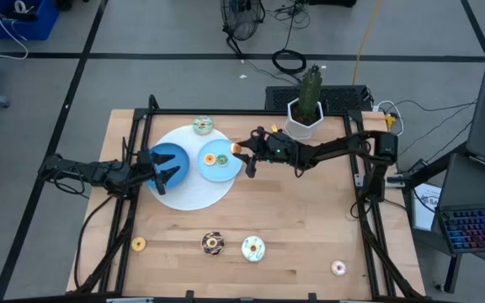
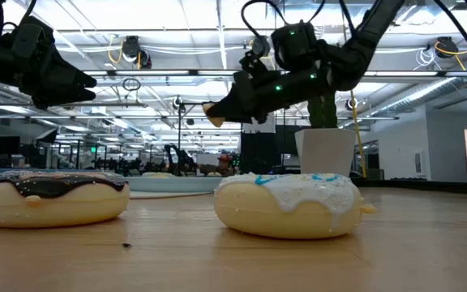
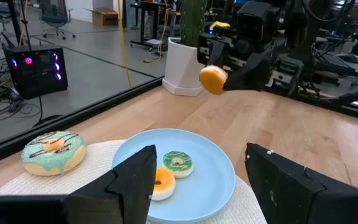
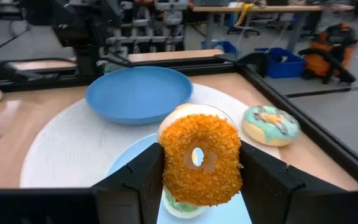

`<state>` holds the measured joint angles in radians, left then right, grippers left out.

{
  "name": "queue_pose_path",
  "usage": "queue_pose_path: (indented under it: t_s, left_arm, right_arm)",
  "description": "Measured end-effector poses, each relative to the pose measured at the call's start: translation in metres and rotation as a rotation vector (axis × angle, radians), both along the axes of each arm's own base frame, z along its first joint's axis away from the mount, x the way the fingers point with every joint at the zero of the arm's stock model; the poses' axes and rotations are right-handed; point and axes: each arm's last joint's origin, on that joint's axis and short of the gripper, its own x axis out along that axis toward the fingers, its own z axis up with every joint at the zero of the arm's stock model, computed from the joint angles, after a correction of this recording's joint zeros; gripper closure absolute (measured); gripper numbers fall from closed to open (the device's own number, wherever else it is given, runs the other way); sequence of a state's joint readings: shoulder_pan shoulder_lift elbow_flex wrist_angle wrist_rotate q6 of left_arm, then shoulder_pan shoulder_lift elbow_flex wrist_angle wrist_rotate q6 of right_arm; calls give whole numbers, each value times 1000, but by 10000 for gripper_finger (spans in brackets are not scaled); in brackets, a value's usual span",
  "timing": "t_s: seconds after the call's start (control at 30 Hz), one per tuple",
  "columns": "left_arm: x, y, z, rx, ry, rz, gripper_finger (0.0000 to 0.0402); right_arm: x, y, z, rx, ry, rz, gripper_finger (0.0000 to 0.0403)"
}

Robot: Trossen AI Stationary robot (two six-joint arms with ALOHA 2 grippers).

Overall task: Pick & Place donuts
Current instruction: Put the small orange donut on the blue plate

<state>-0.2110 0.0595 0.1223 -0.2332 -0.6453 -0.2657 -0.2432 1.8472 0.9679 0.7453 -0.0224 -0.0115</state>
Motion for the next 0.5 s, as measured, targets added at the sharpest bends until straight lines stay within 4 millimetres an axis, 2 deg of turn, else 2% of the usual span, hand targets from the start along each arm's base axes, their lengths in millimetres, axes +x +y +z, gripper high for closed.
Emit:
queue_pose_path:
  t_s: [0.23,0.5]
  left_arm:
    - [0,0,0,0,0,0,158]
    - [0,0,0,0,1,0,158]
  right_arm:
    - [26,-5,7,8,45,37,232]
    - [49,-12,4,36,209,41,232]
